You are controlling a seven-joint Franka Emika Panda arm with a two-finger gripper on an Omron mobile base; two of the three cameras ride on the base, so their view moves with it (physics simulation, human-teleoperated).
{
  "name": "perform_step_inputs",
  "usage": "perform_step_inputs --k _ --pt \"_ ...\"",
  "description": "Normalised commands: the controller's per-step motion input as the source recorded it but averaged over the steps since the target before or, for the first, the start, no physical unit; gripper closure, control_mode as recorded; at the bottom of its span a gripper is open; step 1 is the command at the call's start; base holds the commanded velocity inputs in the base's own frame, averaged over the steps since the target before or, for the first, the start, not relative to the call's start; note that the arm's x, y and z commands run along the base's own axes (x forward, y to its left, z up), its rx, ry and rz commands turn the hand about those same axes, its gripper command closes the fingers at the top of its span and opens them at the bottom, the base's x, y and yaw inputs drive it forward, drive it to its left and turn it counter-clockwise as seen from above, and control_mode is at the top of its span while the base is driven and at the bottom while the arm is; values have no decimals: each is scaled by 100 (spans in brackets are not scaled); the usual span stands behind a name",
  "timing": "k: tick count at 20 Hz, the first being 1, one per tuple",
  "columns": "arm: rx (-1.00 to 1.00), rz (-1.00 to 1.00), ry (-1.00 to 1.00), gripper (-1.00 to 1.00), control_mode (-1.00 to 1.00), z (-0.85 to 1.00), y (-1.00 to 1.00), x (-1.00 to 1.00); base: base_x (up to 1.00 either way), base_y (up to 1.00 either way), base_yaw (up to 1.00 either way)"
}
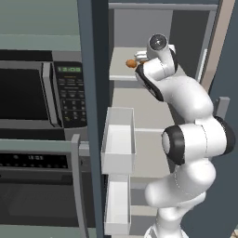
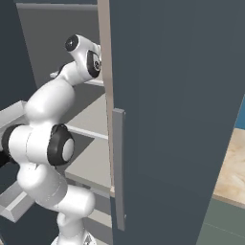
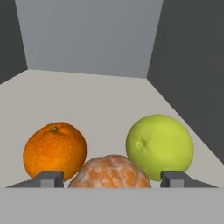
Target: Take the tangerines from the second highest rack and move them to the highest rack where the pear and tangerine are located, to maximize freezer space. Close the freezer door after rearranging.
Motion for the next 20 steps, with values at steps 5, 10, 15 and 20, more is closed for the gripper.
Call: perform_step_inputs --k 5,10,15,20 --pt "1 -10 0 -100 -100 11 4 -51 0 0 0" --pt "0 -11 -1 -100 -100 22 27 -76 0 0 0" --pt "3 -1 0 -100 -100 11 19 -92 0 0 0" --pt "6 0 0 -100 -100 0 1 -100 0 0 0"
